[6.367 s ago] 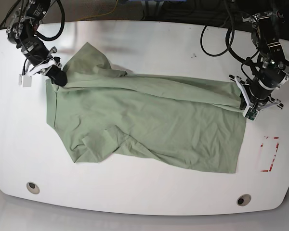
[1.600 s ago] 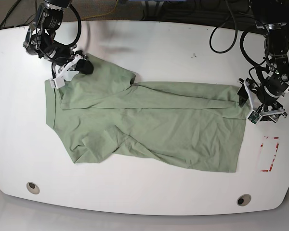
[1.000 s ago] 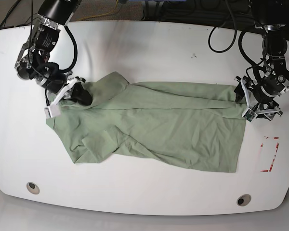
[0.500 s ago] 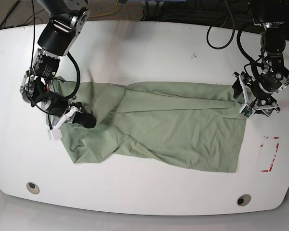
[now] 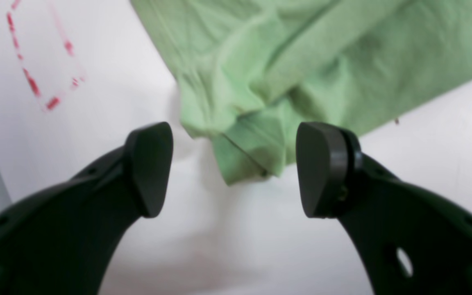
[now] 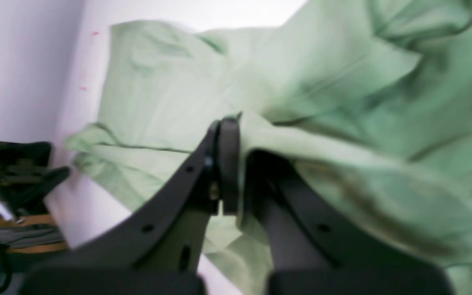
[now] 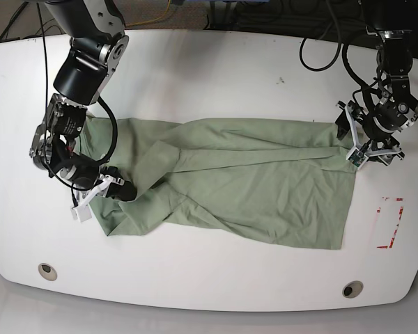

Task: Layout the t-shirt on the table in an organized manner, then fold the t-shirt properly
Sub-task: 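Grasp the sleeve fabric with the right gripper and drag it back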

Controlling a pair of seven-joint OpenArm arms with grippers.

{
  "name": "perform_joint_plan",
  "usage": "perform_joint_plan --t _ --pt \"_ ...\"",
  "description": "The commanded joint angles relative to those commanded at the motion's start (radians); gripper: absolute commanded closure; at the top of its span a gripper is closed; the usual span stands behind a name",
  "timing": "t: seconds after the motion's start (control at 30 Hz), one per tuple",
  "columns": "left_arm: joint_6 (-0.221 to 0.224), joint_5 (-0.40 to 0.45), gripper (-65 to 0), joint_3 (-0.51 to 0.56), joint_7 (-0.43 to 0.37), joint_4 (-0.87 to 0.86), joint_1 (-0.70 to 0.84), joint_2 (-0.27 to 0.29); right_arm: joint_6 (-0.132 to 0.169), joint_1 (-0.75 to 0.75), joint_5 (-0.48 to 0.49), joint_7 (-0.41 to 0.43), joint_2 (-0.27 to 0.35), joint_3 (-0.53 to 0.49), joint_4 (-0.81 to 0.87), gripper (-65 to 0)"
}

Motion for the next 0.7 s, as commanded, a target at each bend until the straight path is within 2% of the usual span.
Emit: perform_joint_plan --t 0.1,0.17,0.27,0.33,0.4,0.7 --pt "0.0 0.0 -43.9 0.002 0.0 0.0 0.0 0.0 0.0 0.002 -0.04 0.002 0.0 0.0 0.002 -21.2" --pt "0.0 0.0 -43.9 0.002 0.0 0.0 0.0 0.0 0.0 0.002 -0.052 0.0 0.008 0.002 0.005 -35.3" --pt "0.0 0.0 -43.9 0.002 0.0 0.0 0.0 0.0 0.0 -0.009 -0.023 -0.002 0.046 0.002 0.006 -51.6" --pt "0.0 0.0 -43.9 0.002 0.0 0.0 0.0 0.0 0.0 -0.037 0.009 -0.011 0.066 0.002 0.008 -59.7" --pt "0.0 0.0 -43.9 0.002 0.0 0.0 0.0 0.0 0.0 -0.063 0.044 -0.018 0.092 0.002 0.02 -63.1" --pt "0.0 0.0 -43.9 0.002 0.0 0.0 0.0 0.0 0.003 -0.236 0.078 -0.017 0.218 0.002 0.189 -60.6"
